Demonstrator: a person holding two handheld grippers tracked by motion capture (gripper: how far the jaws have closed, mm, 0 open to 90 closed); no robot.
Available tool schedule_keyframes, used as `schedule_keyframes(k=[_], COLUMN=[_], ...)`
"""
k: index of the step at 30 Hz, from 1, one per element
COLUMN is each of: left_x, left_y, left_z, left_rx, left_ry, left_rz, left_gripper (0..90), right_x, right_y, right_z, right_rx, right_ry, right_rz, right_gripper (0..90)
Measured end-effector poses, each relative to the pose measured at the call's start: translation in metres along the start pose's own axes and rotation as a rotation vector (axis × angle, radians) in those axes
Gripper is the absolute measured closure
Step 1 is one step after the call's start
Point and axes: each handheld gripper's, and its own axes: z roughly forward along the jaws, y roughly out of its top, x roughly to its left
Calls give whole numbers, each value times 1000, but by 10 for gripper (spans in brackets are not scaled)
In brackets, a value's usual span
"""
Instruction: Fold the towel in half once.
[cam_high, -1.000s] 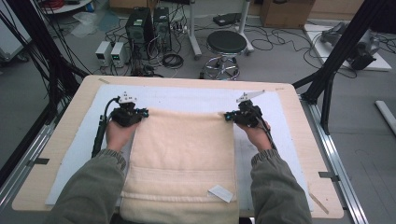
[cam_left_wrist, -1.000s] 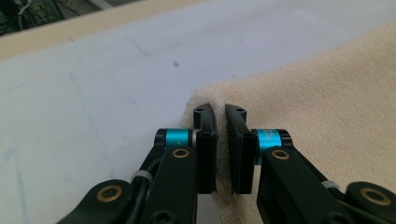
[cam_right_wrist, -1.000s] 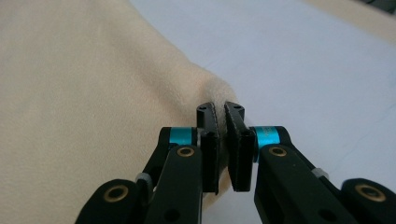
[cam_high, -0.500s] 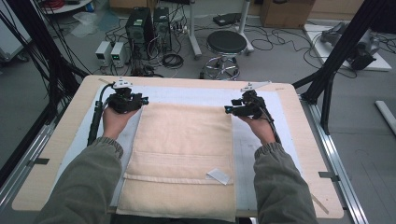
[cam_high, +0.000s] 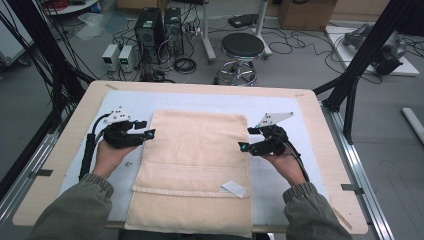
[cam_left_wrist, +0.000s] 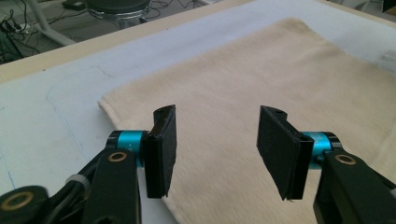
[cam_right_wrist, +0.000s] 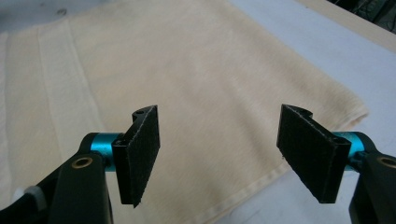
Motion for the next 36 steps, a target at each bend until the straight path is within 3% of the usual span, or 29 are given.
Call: schedule_keyframes(k=[2, 5, 9, 11, 13, 18, 23, 30, 36], left_x=[-6, -15, -27, -33, -38, -48, -54, -57, -57], left_y=[-5, -12, -21, -25, -29, -40, -47, -62, -69], left_z=[-5, -12, -19, -24, -27, -33, -35, -31, -24], left_rx=[16, 39, 46, 43, 42, 53, 85, 140, 204], left_ry=[-17, -36, -57, -67, -77, -94, -107, -119, -149], left_rz=[7, 42, 66, 73, 78, 97, 120, 117, 131], left_gripper=[458, 437, 427, 419, 412, 393, 390, 421, 521], right_x=[6, 15, 27, 32, 36, 47, 54, 57, 59], right_y=[-3, -2, 1, 0, -8, -34, -52, -61, -68], right_z=[-2, -7, -18, -24, -28, -28, -21, -5, 9], right_rx=[32, 57, 38, 29, 7, 8, 16, 32, 107], right_ry=[6, 5, -17, -24, -41, -20, 6, 39, 40], right_rz=[0, -18, -71, -74, -84, -50, -32, -32, -56], right_gripper=[228, 223, 225, 227, 234, 235, 251, 326, 433])
